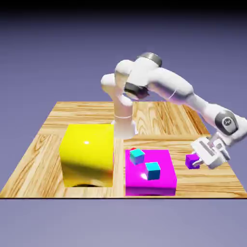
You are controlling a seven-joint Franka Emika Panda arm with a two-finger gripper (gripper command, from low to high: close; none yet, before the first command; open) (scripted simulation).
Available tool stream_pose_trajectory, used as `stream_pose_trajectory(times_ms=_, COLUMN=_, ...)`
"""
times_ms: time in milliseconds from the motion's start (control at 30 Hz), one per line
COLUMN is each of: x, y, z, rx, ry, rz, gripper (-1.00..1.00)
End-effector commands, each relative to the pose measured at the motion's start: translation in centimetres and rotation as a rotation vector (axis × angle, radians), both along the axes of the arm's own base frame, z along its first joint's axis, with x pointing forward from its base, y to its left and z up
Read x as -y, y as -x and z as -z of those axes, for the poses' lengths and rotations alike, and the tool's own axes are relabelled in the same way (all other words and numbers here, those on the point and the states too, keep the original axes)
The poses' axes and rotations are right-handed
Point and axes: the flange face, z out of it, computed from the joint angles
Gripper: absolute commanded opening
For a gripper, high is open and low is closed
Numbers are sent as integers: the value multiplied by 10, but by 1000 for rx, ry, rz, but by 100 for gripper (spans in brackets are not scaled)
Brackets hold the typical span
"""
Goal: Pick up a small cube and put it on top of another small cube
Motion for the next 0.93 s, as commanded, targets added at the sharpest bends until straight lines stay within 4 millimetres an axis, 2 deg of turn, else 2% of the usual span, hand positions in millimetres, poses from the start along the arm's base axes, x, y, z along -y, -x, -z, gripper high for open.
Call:
stream_pose_trajectory(times_ms=0, x=6, y=-11, z=-10, rx=16, ry=-2, rz=32, gripper=-100)
stream_pose_trajectory(times_ms=133, x=31, y=-55, z=-61, rx=89, ry=-39, rz=167, gripper=-100)
stream_pose_trajectory(times_ms=267, x=56, y=-92, z=-133, rx=183, ry=-124, rz=297, gripper=-100)
stream_pose_trajectory(times_ms=300, x=66, y=-100, z=-137, rx=169, ry=-125, rz=334, gripper=-100)
stream_pose_trajectory(times_ms=467, x=141, y=-123, z=-59, rx=-137, ry=12, rz=540, gripper=-100)
stream_pose_trajectory(times_ms=567, x=161, y=-141, z=-99, rx=-113, ry=-53, rz=630, gripper=-100)
stream_pose_trajectory(times_ms=600, x=161, y=-141, z=-99, rx=-113, ry=-53, rz=630, gripper=-100)
stream_pose_trajectory(times_ms=800, x=195, y=-119, z=-49, rx=-113, ry=-54, rz=631, gripper=-100)
stream_pose_trajectory(times_ms=833, x=195, y=-119, z=-49, rx=-113, ry=-54, rz=631, gripper=100)
stream_pose_trajectory(times_ms=867, x=195, y=-119, z=-49, rx=-113, ry=-54, rz=631, gripper=100)
stream_pose_trajectory(times_ms=900, x=189, y=-124, z=-57, rx=-112, ry=-53, rz=630, gripper=100)
